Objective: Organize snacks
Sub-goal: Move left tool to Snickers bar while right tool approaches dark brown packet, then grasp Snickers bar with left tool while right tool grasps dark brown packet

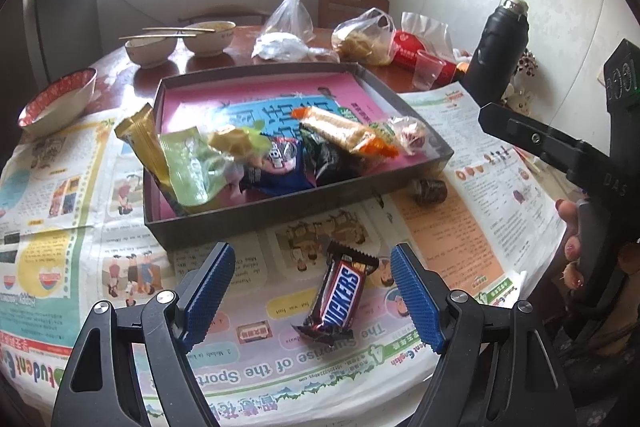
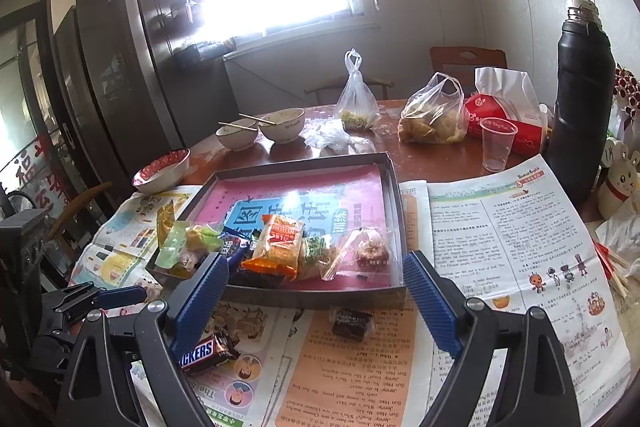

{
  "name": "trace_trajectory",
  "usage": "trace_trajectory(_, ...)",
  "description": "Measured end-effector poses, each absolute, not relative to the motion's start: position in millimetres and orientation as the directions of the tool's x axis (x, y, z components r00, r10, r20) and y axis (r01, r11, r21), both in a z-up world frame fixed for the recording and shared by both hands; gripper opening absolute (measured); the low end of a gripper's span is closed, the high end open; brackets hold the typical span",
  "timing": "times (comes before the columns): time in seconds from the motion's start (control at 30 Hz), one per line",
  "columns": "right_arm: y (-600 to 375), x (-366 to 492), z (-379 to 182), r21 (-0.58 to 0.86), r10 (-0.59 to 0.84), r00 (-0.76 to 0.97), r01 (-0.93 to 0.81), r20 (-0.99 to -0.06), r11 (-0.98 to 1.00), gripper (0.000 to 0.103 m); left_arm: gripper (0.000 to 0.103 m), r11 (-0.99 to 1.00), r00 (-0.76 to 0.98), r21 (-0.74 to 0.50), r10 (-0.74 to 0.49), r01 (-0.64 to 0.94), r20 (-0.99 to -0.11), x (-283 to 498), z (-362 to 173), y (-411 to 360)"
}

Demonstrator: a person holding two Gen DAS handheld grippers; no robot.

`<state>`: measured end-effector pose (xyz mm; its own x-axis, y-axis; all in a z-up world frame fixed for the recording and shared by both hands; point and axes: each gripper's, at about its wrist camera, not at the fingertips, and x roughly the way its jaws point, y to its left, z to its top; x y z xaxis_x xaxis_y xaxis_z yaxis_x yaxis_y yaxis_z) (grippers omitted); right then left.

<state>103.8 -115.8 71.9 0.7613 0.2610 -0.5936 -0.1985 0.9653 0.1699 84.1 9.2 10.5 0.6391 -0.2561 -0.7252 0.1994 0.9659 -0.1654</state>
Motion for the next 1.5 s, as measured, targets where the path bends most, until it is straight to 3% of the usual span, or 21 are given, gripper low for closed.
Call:
trace_trajectory(0.97, -119.2, 106.4, 16.0, 0.154, 0.218, 0.671, -0.155, -0.708, 0.976, 0.089, 0.081, 0.954, 0.537, -0.124, -0.257, 0.272, -0.804, 84.0, -26.3, -17.6)
trace_trajectory(1.5, -124.5, 124.4, -14.3, 0.166, 0.188, 0.625, -0.094, -0.758, 0.982, 0.087, 0.062, 0.944, 0.515, -0.147, -0.287, 0.295, -0.808, 88.2, -32.7, -22.7)
